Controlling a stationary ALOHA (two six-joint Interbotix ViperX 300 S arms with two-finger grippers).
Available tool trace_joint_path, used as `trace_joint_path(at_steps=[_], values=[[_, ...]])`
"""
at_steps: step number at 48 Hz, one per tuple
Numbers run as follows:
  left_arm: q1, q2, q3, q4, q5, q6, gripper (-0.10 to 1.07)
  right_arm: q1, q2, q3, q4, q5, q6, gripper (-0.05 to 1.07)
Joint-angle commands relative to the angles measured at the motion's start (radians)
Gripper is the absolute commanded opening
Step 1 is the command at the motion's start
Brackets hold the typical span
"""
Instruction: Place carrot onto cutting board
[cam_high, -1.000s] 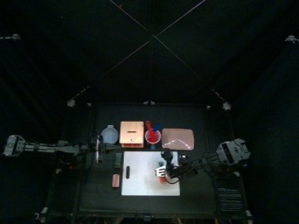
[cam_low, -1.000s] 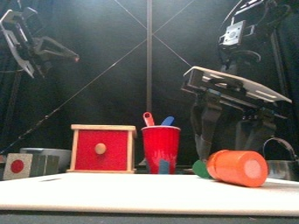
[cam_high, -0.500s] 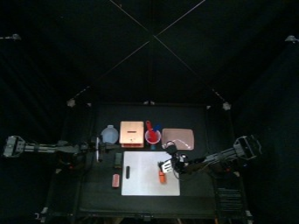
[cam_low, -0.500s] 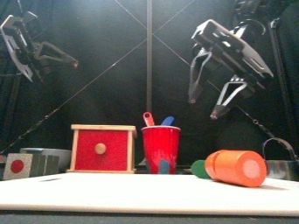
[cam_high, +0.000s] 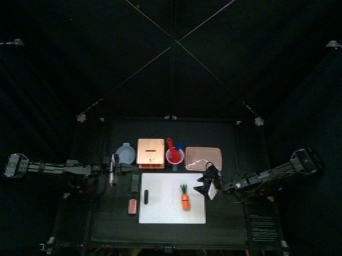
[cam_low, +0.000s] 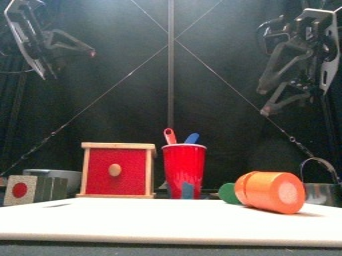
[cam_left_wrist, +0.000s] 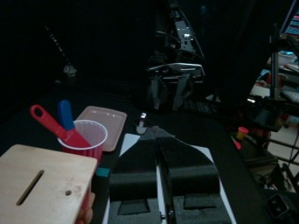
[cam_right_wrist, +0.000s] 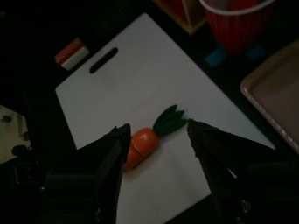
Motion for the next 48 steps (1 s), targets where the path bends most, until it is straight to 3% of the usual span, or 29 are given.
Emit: trace_joint_path(at_steps=[1, 7, 12, 24, 48], values=[[-0.003, 0.014, -0.028, 0.044, -0.003, 0.0, 0.31, 0.0, -0.052, 0.008, -0.083, -0.006, -0.002, 0.88], [-0.017, 0.048, -0.025, 0.115, -0.002, -0.006, 0.38, -0.003, -0.107, 0.04, -0.229, -0.006, 0.009, 0.88], [-0.021, 0.097, -0.048, 0.12, 0.014, -0.009, 0.44, -0.008, -0.121, 0.044, -0.272, -0.008, 0.012, 0.88], [-0.038, 0.19, -0.146, 0.106, 0.064, -0.003, 0.48, -0.006, -0.114, 0.037, -0.27, -0.028, 0.006, 0.88], [-0.038, 0.189, -0.14, 0.124, 0.021, 0.002, 0.48, -0.003, -0.109, 0.041, -0.219, -0.028, 0.0, 0.88]])
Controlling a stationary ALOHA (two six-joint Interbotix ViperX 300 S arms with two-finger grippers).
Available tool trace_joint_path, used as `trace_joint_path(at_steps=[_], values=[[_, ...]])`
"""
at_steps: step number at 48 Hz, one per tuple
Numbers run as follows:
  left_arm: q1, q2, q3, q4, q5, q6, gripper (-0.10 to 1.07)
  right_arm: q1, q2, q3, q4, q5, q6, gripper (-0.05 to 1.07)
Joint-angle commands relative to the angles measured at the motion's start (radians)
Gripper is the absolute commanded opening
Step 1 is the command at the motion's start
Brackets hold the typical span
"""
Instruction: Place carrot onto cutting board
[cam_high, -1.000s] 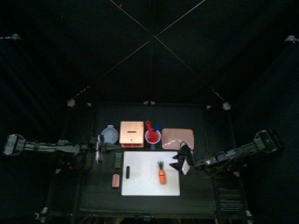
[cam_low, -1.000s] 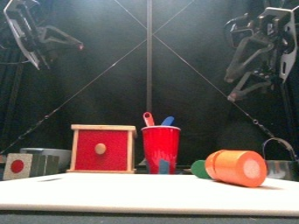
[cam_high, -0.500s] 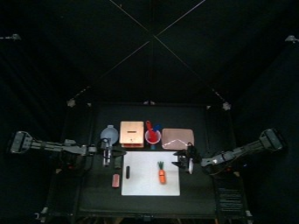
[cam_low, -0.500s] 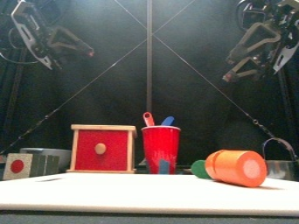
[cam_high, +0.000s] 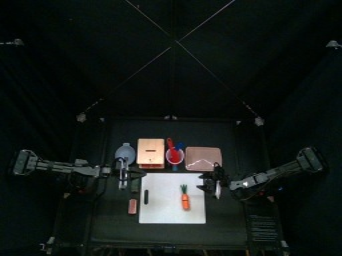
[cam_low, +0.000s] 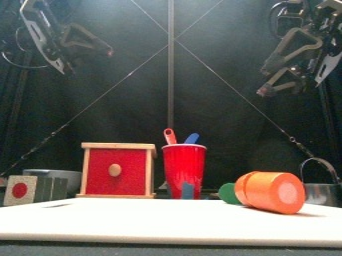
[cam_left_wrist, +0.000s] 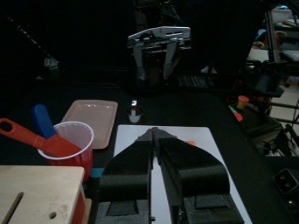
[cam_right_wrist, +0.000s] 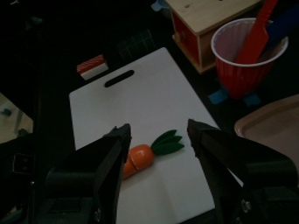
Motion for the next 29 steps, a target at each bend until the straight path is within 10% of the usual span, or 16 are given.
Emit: trace_joint_path(at_steps=[1, 29], values=[[0.0, 0.002, -0.02, 0.012, -0.011, 0.0, 0.48, 0.002, 0.0, -0.014, -0.005, -0.002, -0.002, 0.88], [0.034, 0.002, 0.032, 0.014, -0.011, 0.0, 0.48, -0.025, 0.037, -0.014, -0.02, -0.003, 0.0, 0.88]])
